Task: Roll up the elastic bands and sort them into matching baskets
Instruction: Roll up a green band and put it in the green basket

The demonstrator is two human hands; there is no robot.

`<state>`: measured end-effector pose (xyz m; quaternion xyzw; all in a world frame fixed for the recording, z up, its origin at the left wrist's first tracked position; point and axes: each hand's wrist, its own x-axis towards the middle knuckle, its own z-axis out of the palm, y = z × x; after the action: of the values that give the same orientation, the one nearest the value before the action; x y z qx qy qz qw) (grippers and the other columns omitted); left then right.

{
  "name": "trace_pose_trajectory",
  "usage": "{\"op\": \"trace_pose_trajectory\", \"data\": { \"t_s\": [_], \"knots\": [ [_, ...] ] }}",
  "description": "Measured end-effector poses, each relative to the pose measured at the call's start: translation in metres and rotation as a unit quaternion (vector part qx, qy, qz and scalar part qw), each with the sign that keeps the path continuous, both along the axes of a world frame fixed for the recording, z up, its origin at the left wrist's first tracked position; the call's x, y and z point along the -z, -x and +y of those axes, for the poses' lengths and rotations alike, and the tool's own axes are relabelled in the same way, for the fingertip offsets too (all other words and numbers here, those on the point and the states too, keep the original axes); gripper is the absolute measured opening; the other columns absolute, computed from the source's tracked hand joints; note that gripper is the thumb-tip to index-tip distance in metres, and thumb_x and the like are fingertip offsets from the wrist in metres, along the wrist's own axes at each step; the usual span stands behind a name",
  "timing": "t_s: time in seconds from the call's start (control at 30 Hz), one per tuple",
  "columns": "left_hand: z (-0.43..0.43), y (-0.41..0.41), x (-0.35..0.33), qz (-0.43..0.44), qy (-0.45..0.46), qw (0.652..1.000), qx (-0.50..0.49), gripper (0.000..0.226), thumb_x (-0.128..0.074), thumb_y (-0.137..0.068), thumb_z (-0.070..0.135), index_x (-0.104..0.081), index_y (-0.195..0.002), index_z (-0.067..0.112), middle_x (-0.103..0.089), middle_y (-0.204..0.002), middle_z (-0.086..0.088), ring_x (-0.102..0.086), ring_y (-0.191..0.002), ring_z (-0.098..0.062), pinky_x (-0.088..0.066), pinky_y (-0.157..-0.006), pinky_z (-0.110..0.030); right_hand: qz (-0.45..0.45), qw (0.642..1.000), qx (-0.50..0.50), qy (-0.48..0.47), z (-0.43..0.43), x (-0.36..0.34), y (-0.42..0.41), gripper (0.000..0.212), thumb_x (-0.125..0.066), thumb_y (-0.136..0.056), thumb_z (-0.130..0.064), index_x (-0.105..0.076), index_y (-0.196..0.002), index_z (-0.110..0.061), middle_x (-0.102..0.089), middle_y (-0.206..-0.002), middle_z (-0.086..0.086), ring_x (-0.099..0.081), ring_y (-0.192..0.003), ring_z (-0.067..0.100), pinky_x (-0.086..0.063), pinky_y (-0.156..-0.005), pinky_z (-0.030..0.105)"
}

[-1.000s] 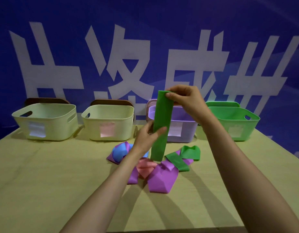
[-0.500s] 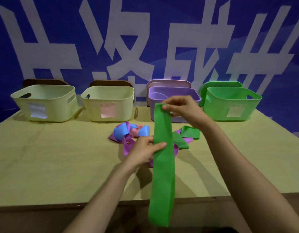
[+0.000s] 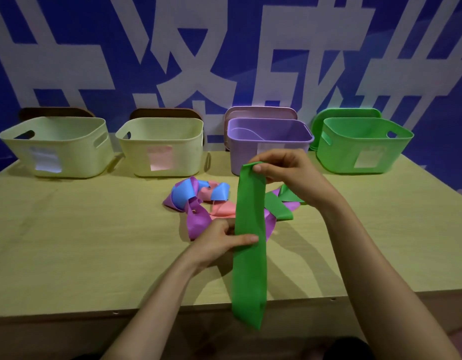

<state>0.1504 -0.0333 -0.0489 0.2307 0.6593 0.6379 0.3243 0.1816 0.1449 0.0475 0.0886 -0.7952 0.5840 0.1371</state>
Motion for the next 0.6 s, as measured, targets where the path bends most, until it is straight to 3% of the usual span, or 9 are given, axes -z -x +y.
{"op": "trace_pose_trajectory", "data": {
  "t_s": [0.2,0.4,0.6],
  "knots": [
    [0.001,-0.006,-0.024,0.047,-0.020,0.998,-0.027,0.018,-0.073,-0.076,0.002,-0.072,-0.090,0.014,-0.075,-0.082,0.003,-0.071,-0.074,-0.010,-0.053,-0.059,-0.020,0.028,0.999,-0.014,0.024,-0.004,-0.024,-0.002,0.015,-0.062,-0.085,-0.001,-0.068,-0.095,-0.010,-0.073,-0.080,-0.006,-0.068,-0.078,0.007,-0.055,-0.071,0.020],
    [-0.005,-0.015,-0.046,0.067,-0.025,0.997,-0.029,0.018,-0.073,-0.077,0.008,-0.071,-0.093,0.015,-0.075,-0.083,0.002,-0.071,-0.074,-0.011,-0.053,-0.056,-0.022,0.060,0.998,-0.010,0.014,-0.005,-0.046,-0.002,0.014,-0.061,-0.086,-0.001,-0.068,-0.094,-0.011,-0.073,-0.079,-0.006,-0.069,-0.077,0.006,-0.055,-0.070,0.020],
    [-0.018,-0.034,-0.056,0.037,-0.057,0.998,0.010,0.016,-0.067,-0.079,0.002,-0.068,-0.089,0.015,-0.074,-0.076,0.002,-0.069,-0.065,-0.009,-0.053,-0.051,-0.021,0.057,0.998,-0.035,0.024,-0.010,-0.049,0.000,0.015,-0.062,-0.086,-0.002,-0.068,-0.093,-0.014,-0.074,-0.079,-0.007,-0.069,-0.077,0.006,-0.053,-0.068,0.018]
  ]
}}
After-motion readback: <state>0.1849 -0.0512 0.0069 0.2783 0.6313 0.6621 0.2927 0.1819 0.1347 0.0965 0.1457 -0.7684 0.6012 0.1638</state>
